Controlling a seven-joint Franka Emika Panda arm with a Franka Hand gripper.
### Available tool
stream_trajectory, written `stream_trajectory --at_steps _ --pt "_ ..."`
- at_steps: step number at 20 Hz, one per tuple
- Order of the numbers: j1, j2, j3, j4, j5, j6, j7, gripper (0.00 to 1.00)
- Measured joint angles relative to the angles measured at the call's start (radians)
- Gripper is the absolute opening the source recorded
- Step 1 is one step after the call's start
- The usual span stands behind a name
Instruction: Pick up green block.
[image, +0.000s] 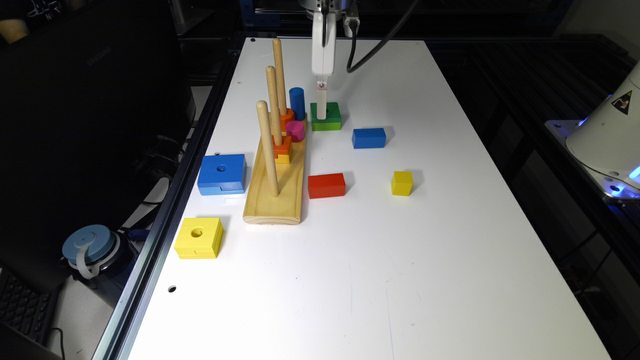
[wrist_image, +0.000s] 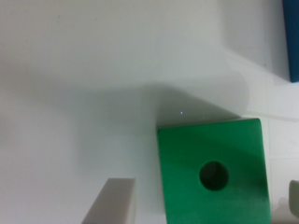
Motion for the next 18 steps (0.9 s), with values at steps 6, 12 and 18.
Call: stream_trajectory --at_steps 6,12,18 --pt "0.0 0.008 0.0 0.002 0.0 0.006 0.0 1.0" --pt "0.0 0.027 0.0 0.004 0.0 0.024 0.0 1.0" --pt "0.0 0.043 0.0 0.005 0.0 0.036 0.0 1.0"
